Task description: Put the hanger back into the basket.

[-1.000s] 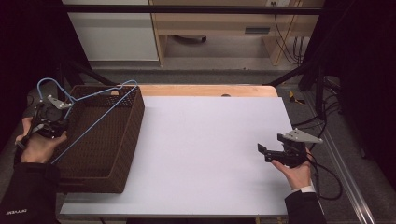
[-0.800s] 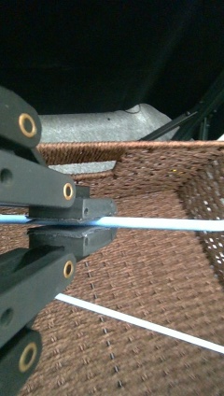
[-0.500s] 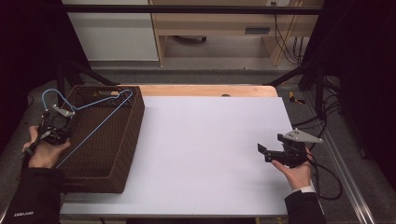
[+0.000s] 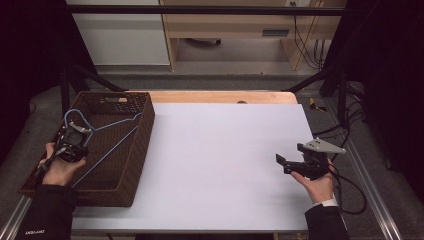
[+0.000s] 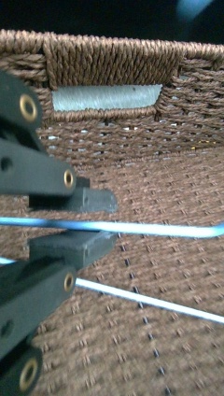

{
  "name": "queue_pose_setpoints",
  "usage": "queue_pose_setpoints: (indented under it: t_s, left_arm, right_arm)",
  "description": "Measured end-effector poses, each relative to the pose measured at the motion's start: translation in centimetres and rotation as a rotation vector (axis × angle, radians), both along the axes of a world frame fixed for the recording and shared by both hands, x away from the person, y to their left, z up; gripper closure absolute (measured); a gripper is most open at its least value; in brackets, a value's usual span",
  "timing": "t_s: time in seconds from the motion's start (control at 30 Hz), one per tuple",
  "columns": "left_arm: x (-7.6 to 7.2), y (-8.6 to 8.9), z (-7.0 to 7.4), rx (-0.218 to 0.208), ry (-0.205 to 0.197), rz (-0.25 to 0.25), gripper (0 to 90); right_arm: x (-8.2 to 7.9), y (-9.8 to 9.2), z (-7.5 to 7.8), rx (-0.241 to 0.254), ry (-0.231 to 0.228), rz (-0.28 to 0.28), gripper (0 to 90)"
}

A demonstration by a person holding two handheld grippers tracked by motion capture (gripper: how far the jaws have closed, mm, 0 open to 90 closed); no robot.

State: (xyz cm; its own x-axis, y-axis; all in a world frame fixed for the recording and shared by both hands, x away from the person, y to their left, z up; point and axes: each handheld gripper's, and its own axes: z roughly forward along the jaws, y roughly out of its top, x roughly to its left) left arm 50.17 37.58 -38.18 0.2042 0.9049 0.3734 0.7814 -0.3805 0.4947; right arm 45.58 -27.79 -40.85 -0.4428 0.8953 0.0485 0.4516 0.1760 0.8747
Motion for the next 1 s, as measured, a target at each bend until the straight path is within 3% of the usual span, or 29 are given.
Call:
queue_pose_setpoints:
  t_s: [0.07,0.23,0.4,0.57,0.73,0.9,1.0]
  left_arm:
    - [-0.5,0.1,0.7,-0.016,-0.031,-0.013,71.7]
    - [-2.3,-0.2,2.9,-0.135,-0.149,-0.059,51.6]
    - [-4.4,-1.7,4.6,-0.261,-0.284,-0.160,37.6]
    - [-5.9,-3.9,5.4,-0.339,-0.365,-0.262,30.3]
    - [-6.8,-6.2,5.6,-0.419,-0.401,-0.354,25.4]
    - [-7.4,-8.5,4.7,-0.512,-0.407,-0.436,20.8]
    - [-7.5,-9.8,3.9,-0.528,-0.401,-0.465,17.8]
  right_arm:
    - [0.0,0.0,0.0,0.001,-0.001,-0.001,11.0]
    - [-0.1,0.1,0.2,0.000,-0.005,0.002,10.9]
    - [-0.3,0.3,0.4,0.006,-0.013,0.010,10.6]
    - [-0.6,0.3,0.7,0.022,-0.021,0.016,10.4]
    - [-0.8,0.3,1.0,0.029,-0.034,0.023,10.2]
    - [-1.0,0.3,1.3,0.035,-0.046,0.030,9.9]
    - [-1.1,0.3,1.3,0.039,-0.051,0.040,9.7]
